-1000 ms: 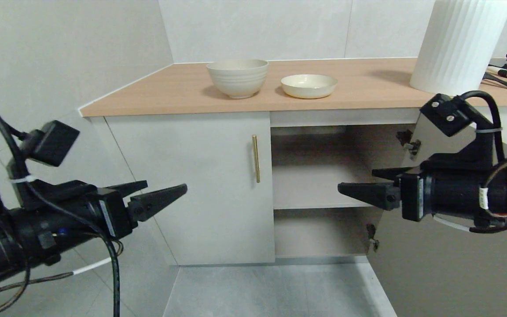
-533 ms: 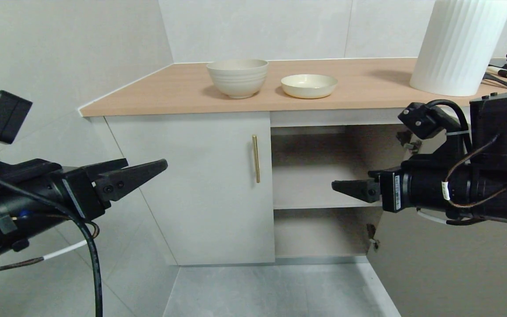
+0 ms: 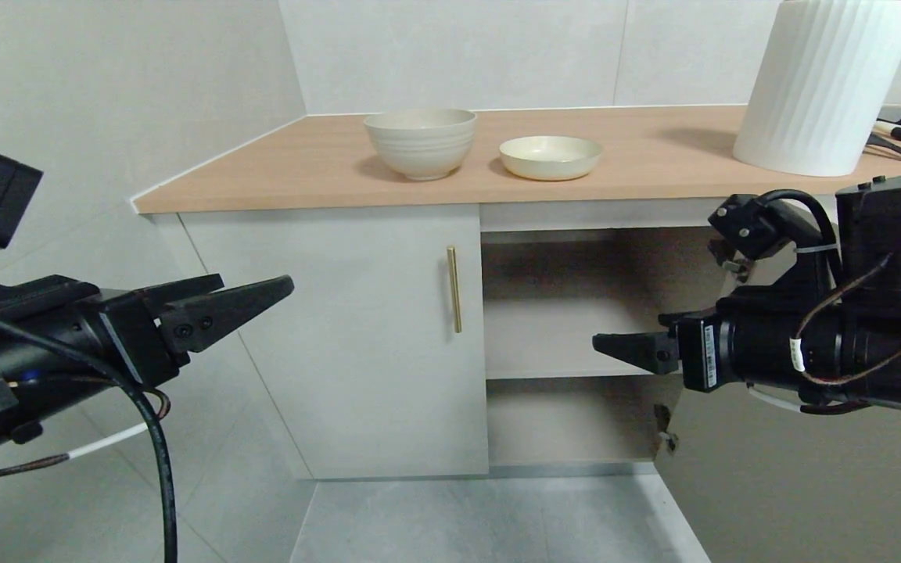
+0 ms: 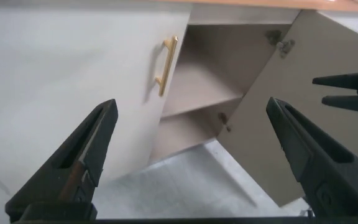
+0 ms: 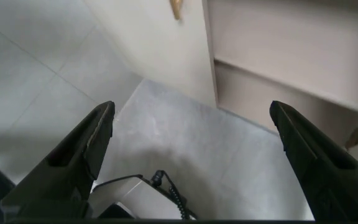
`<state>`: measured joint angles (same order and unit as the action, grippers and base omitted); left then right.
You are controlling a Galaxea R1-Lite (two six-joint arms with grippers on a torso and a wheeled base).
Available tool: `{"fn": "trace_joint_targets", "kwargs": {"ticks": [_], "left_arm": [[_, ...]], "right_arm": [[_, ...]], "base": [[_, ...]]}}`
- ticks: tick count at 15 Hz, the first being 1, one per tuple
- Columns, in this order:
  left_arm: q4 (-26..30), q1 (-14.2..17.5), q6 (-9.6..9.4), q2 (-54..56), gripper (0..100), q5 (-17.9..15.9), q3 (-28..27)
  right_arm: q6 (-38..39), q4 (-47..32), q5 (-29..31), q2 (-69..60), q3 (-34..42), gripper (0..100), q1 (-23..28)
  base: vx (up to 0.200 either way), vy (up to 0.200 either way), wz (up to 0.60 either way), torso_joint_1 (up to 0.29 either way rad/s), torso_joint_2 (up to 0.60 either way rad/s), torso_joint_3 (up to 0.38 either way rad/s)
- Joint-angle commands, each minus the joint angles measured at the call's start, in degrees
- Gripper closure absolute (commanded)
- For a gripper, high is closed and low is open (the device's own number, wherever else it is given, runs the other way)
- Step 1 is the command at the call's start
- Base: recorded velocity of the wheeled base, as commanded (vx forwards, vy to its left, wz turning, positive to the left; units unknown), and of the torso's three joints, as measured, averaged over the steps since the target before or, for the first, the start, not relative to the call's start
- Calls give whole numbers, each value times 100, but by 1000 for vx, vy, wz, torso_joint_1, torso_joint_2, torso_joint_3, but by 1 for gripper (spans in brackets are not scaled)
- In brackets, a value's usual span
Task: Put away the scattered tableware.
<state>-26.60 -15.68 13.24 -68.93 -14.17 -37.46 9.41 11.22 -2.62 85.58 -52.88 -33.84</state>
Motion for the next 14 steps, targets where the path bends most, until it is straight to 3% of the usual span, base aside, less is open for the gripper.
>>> {"fn": "trace_joint_targets", "kwargs": {"ticks": [1,8,14], "left_arm": [[-3,12,3,-16,0,2,2],[6,56,-23,63,0,2,11],[823,-6,-23,573,0,-16,-183]], "right_arm": [[-9,3,-10,-41,50,0,9],[-80,3,-19,-32,164,0,-35],[-185,-23,-28,-217,252,0,-211]], "base": [[200,0,0,7,7,-2],[200,0,0,2,3,0],[0,0,0,0,0,0]]}}
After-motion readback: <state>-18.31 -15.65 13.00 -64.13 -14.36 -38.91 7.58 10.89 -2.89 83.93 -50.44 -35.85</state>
